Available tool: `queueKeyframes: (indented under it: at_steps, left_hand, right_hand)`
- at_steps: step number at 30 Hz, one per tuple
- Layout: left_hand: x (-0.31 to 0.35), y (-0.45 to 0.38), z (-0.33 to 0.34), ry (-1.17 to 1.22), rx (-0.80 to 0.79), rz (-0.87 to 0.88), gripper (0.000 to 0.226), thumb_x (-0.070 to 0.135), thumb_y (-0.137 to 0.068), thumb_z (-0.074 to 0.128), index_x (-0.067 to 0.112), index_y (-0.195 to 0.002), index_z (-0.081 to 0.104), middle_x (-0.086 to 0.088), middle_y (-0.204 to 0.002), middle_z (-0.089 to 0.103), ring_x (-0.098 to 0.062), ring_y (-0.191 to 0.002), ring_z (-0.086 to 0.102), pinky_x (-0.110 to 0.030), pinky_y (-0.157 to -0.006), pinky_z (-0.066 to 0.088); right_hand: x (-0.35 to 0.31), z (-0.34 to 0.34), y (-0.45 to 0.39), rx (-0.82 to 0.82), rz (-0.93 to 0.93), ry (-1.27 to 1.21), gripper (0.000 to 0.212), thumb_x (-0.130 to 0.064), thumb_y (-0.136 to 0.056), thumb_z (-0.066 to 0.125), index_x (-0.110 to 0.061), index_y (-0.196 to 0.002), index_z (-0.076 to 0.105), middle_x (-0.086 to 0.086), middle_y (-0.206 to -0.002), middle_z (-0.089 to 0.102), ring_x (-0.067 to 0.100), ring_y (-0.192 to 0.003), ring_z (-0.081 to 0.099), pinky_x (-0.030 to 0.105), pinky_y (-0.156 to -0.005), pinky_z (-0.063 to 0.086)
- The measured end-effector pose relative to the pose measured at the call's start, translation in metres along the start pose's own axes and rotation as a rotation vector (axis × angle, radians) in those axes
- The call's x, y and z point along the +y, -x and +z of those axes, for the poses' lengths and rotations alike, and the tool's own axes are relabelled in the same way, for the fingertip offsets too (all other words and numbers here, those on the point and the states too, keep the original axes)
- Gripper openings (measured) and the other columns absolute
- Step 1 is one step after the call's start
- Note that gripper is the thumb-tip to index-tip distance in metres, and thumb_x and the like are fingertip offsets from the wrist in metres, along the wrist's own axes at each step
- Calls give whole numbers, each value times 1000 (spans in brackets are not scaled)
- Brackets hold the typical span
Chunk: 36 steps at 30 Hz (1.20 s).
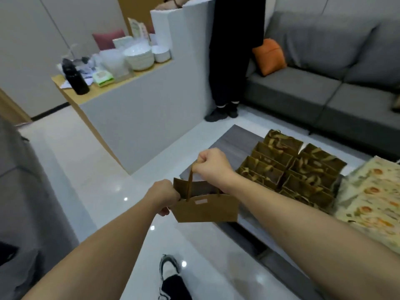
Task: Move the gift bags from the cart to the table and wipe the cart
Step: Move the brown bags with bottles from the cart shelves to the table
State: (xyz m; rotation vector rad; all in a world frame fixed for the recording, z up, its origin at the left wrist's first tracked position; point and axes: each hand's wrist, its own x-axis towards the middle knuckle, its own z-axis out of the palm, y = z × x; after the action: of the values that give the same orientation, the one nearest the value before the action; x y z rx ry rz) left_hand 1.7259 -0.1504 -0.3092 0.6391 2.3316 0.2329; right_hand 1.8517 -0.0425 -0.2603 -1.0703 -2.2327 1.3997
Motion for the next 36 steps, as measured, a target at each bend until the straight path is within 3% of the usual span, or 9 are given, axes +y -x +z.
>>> queueKeyframes:
  at_steps: [4, 9, 14, 20, 26, 29, 33, 36]
  left_hand:
    - [31, -69, -27, -75, -42, 119, 9, 9, -91, 55, 4, -85, 60, -15, -83, 71, -25, -63, 75, -36, -60, 64]
    - [59, -137, -73, -181, -112, 229, 10, 10, -87, 56, 4, -90, 64, -15, -85, 71, -24, -59, 74, -35, -56, 63]
    - [93, -193, -115, -200, -80, 338, 11, 12, -83, 57, 4, -86, 64, -15, -81, 71, -27, -56, 73, -39, -59, 64]
    - [140, -254, -125, -210, -81, 400, 13, 13, -89, 55, 6, -95, 64, -14, -85, 69, -26, -71, 72, -38, -67, 65]
    - [205, -333, -116, -222, -112, 415, 14, 20, -94, 59, 10, -99, 68, -9, -90, 68, -25, -81, 68, -39, -75, 64]
    - [239, -364, -109, -247, -150, 403, 19, 27, -93, 60, 12, -100, 70, -9, -91, 68, -26, -84, 67, -41, -80, 62]
    - [278, -402, -91, -248, -199, 412, 22, 31, -93, 60, 15, -100, 73, -8, -102, 70, -29, -96, 66, -36, -88, 57]
    - [297, -425, -72, -292, -221, 409, 16, 28, -95, 59, 18, -99, 70, -6, -107, 71, -26, -96, 65, -33, -85, 54]
  right_hand:
    - [1, -9, -58, 103, 61, 22, 25, 4, -78, 63, -10, -62, 50, 4, -60, 45, 17, -60, 50, 45, -68, 58]
    - [-15, -13, -116, 199, 134, 71, 29, 6, -77, 63, -11, -60, 46, 2, -58, 43, 15, -57, 45, 30, -56, 42]
    - [-19, -20, -174, 316, 194, 160, 10, 0, -80, 66, -3, -73, 60, 16, -74, 60, 25, -74, 62, 46, -74, 57]
    - [1, -27, -254, 365, 245, 246, 5, -2, -81, 67, -4, -79, 63, 14, -83, 66, 26, -82, 62, 45, -73, 55]
    - [65, -59, -345, 285, 356, 294, 15, -4, -83, 64, -11, -71, 58, 10, -75, 63, 24, -76, 60, 38, -66, 52]
    - [101, -80, -385, 229, 413, 372, 11, -10, -88, 62, -12, -77, 62, 8, -77, 64, 26, -78, 62, 43, -71, 57]
    - [145, -105, -437, 154, 450, 423, 28, -13, -89, 60, -18, -66, 47, 7, -73, 58, 31, -82, 60, 34, -60, 40]
    - [178, -123, -468, 158, 482, 447, 20, -12, -88, 58, -17, -69, 52, 6, -77, 60, 30, -83, 60, 34, -62, 42]
